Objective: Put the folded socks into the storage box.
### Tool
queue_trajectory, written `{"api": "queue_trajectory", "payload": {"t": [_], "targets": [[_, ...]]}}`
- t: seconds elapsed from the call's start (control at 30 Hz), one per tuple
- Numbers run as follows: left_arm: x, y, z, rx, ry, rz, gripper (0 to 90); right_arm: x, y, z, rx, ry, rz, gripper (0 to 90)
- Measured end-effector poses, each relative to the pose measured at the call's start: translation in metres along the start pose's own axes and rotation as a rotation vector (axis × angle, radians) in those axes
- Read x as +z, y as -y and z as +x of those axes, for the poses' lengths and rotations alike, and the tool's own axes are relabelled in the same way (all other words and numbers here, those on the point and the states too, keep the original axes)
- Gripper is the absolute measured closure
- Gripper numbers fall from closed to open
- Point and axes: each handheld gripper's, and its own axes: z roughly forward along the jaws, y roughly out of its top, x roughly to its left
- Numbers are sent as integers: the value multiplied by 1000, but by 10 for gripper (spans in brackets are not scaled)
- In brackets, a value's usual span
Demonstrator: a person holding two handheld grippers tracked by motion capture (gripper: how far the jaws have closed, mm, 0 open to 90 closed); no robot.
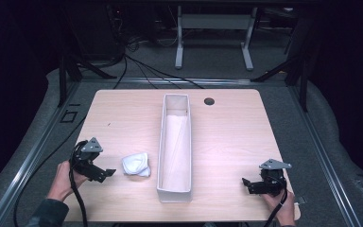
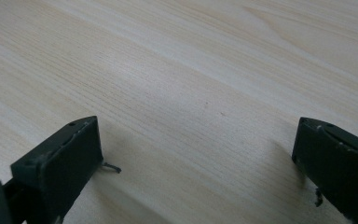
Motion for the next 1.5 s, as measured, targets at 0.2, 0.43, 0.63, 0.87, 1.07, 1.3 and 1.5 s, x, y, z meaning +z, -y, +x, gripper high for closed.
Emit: {"api": "queue_trajectory", "payload": {"t": [0.2, 0.43, 0.63, 0.87, 1.07, 1.3, 1.5], "targets": [[3, -19, -2, 56, 13, 45, 0, 0, 0, 0, 0, 0, 0, 9], [5, -30, -2, 75, 23, 61, 0, 0, 0, 0, 1, 0, 1, 10], [10, -42, -2, 95, 21, 89, 0, 0, 0, 0, -2, 0, 5, 11], [19, -53, -6, 132, 26, 129, 0, 0, 0, 0, 0, -1, 2, 11], [29, -63, -9, 159, 51, 156, 0, 0, 0, 0, -2, 0, 4, 11], [42, -72, -13, 172, 79, 178, 0, 0, 0, 0, -3, 0, 4, 11], [52, -75, -15, 183, 93, 203, 0, 0, 0, 0, -3, 2, 5, 11]]}}
